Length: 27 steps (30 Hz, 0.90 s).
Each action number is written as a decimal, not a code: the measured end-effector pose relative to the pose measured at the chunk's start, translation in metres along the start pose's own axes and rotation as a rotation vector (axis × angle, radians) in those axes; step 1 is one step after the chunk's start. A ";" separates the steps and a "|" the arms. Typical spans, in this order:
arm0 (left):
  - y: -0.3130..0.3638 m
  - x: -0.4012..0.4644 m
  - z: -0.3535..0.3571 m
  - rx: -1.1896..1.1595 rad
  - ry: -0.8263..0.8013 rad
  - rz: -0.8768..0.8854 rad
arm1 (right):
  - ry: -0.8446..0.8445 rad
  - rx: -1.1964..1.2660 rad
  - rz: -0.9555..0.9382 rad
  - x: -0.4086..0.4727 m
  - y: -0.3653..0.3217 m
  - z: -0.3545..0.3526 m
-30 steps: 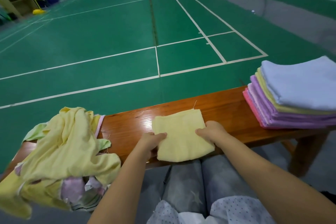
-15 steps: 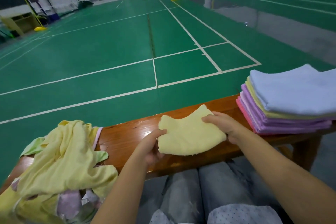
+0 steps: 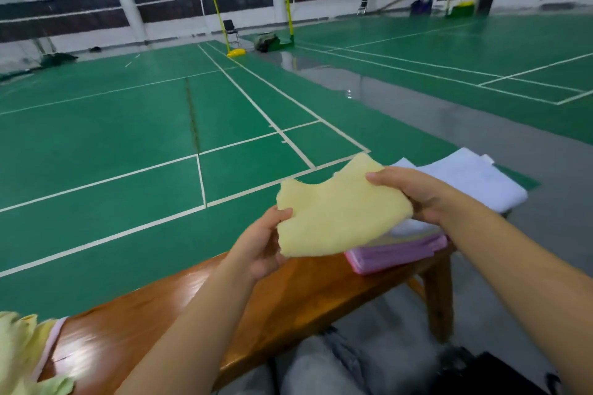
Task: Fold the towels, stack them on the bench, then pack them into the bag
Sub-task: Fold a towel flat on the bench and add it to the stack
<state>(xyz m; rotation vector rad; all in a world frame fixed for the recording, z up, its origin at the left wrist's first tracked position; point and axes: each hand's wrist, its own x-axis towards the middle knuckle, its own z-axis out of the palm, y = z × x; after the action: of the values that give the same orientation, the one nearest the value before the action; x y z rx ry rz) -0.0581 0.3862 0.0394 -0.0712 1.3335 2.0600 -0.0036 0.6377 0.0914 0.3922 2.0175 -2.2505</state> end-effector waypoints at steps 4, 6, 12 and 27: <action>0.007 0.026 0.046 0.097 -0.030 0.027 | 0.057 0.040 -0.020 -0.001 -0.018 -0.037; 0.009 0.039 0.066 0.155 -0.018 0.035 | 0.088 0.057 -0.026 0.001 -0.024 -0.055; 0.000 0.067 0.106 0.287 0.005 0.014 | 0.234 -0.107 -0.034 0.023 -0.019 -0.102; -0.023 0.066 0.079 0.598 0.133 0.073 | 0.640 -1.151 -0.184 0.020 0.011 -0.083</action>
<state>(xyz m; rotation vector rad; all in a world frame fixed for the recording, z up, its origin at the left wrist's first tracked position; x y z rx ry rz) -0.0720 0.4902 0.0329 0.1067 2.0053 1.6533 -0.0093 0.7205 0.0686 0.8338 3.2795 -0.6754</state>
